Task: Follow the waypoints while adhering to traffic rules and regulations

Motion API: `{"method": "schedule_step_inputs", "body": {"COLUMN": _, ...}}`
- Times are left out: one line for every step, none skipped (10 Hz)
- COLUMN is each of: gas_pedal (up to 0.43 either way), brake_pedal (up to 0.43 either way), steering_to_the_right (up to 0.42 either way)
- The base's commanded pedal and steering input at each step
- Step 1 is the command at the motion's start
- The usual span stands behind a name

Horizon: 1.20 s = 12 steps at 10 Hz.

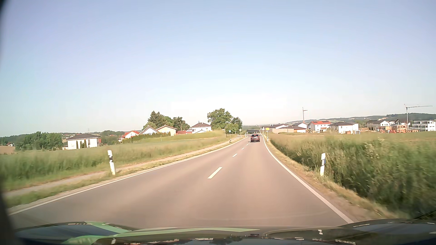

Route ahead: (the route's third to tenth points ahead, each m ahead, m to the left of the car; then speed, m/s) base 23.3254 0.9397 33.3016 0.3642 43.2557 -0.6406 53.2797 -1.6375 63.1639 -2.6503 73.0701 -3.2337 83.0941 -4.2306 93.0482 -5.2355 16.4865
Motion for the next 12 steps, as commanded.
{"method": "schedule_step_inputs", "body": {"gas_pedal": 0.000, "brake_pedal": 0.000, "steering_to_the_right": 0.026}}
{"method": "schedule_step_inputs", "body": {"gas_pedal": 0.000, "brake_pedal": 0.000, "steering_to_the_right": 0.025}}
{"method": "schedule_step_inputs", "body": {"gas_pedal": 0.000, "brake_pedal": 0.000, "steering_to_the_right": 0.022}}
{"method": "schedule_step_inputs", "body": {"gas_pedal": 0.000, "brake_pedal": 0.000, "steering_to_the_right": 0.016}}
{"method": "schedule_step_inputs", "body": {"gas_pedal": 0.000, "brake_pedal": 0.000, "steering_to_the_right": 0.016}}
{"method": "schedule_step_inputs", "body": {"gas_pedal": 0.000, "brake_pedal": 0.000, "steering_to_the_right": 0.016}}
{"method": "schedule_step_inputs", "body": {"gas_pedal": 0.000, "brake_pedal": 0.000, "steering_to_the_right": 0.016}}
{"method": "schedule_step_inputs", "body": {"gas_pedal": 0.000, "brake_pedal": 0.000, "steering_to_the_right": 0.016}}
{"method": "schedule_step_inputs", "body": {"gas_pedal": 0.000, "brake_pedal": 0.000, "steering_to_the_right": 0.014}}
{"method": "schedule_step_inputs", "body": {"gas_pedal": 0.000, "brake_pedal": 0.000, "steering_to_the_right": 0.011}}
{"method": "schedule_step_inputs", "body": {"gas_pedal": 0.000, "brake_pedal": 0.000, "steering_to_the_right": 0.011}}
{"method": "schedule_step_inputs", "body": {"gas_pedal": 0.000, "brake_pedal": 0.000, "steering_to_the_right": 0.011}}
